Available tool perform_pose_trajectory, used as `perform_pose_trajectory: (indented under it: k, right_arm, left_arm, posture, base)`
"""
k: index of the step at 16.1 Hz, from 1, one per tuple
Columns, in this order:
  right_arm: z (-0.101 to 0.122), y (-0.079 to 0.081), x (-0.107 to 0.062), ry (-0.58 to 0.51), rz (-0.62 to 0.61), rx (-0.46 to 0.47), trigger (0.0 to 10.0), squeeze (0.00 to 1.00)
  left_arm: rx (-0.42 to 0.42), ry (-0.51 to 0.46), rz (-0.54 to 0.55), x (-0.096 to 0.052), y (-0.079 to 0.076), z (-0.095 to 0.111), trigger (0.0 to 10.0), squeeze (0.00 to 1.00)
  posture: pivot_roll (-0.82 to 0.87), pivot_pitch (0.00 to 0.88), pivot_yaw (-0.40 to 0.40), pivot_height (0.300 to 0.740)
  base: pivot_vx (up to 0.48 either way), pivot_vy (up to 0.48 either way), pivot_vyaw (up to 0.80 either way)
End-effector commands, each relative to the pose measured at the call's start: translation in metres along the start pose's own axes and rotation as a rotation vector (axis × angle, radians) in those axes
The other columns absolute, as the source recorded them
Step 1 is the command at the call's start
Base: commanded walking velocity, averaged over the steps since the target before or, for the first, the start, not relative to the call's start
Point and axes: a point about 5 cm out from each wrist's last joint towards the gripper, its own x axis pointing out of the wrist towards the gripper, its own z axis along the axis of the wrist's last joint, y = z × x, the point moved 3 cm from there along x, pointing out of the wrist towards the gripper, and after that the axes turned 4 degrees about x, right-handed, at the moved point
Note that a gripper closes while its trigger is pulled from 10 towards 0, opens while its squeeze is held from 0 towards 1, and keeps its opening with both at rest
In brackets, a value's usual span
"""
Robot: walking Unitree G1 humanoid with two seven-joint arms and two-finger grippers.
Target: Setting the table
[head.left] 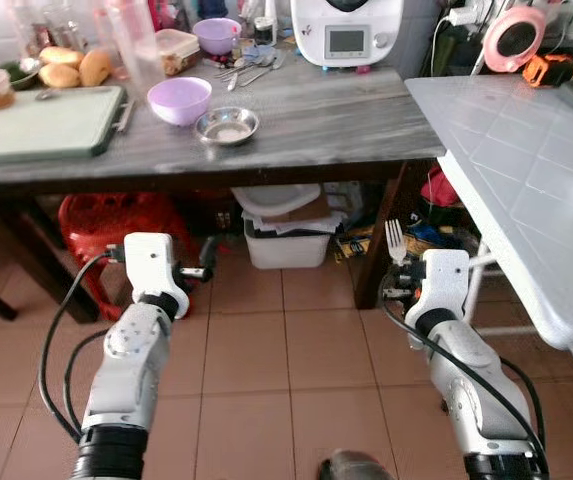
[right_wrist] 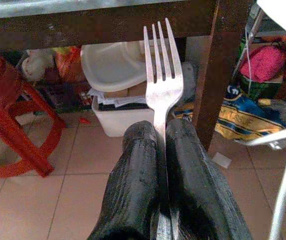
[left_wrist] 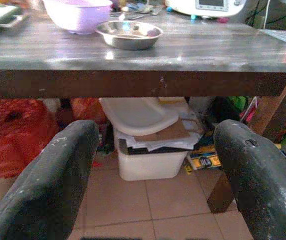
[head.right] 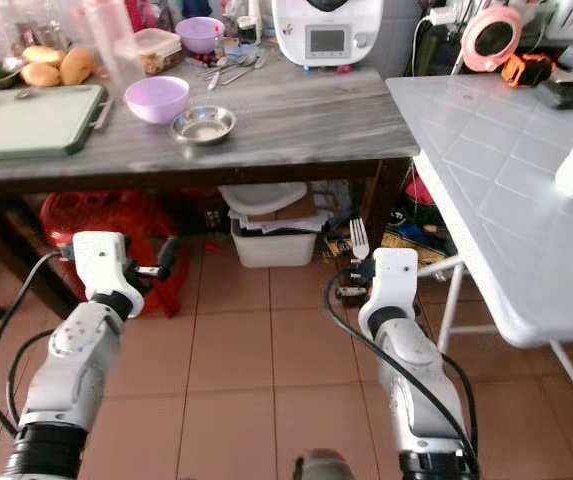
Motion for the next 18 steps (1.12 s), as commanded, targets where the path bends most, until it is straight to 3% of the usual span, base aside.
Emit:
perform_pose_trajectory:
  k: [1,10,18]
  right_arm:
    - [0.012,0.003,0.001,-0.047,0.012,-0.010,10.0,0.00]
    - [0.051,0.012,0.006,-0.210,0.098,-0.085,10.0,0.00]
    - [0.055,0.004,0.007,-0.247,0.067,-0.062,10.0,0.00]
  left_arm:
    - [0.025,-0.008,0.004,-0.001,0.004,0.004,10.0,0.00]
    - [0.018,-0.009,0.007,0.000,0.004,0.004,10.0,0.00]
    - [0.017,-0.011,0.010,0.001,0.003,0.003,10.0,0.00]
  posture:
    - [-0.06,0.000,0.045,0.740]
    - [-0.06,0.000,0.047,0.740]
    - [-0.06,0.000,0.045,0.740]
  base:
    - [0.480,0.000,0.00]
    - [0.462,0.000,0.00]
    - [0.429,0.000,0.00]
